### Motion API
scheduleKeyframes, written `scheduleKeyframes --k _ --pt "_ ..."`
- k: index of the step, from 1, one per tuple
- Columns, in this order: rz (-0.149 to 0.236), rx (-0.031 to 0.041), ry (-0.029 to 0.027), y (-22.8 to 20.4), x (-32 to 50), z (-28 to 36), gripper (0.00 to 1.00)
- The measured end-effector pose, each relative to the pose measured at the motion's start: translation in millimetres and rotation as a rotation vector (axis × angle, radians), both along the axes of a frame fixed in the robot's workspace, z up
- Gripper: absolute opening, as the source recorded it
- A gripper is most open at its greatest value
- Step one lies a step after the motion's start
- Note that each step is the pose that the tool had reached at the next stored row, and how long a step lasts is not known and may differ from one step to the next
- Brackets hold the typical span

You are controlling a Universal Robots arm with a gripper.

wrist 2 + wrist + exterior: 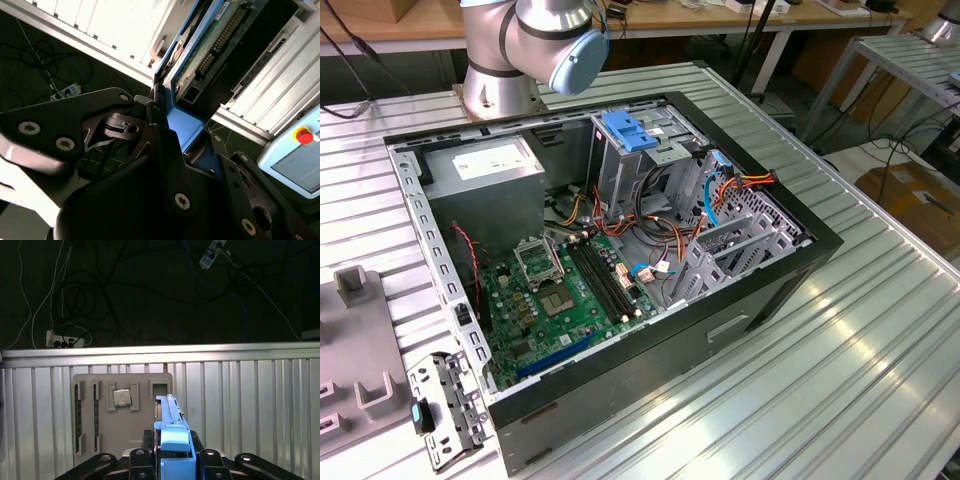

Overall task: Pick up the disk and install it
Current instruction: 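Pick up the disk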

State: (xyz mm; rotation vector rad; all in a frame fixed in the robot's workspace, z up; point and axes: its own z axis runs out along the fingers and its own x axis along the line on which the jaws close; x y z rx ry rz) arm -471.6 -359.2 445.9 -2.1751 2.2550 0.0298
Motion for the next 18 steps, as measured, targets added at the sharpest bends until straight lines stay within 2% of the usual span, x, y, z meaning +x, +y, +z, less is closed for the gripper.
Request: scheduleKeyframes --k 11,18 --pt "0.0 0.0 0.0 0.0 0.0 10.6 0.37" --pt "0.0 0.0 0.0 0.0 0.0 20.2 0.37"
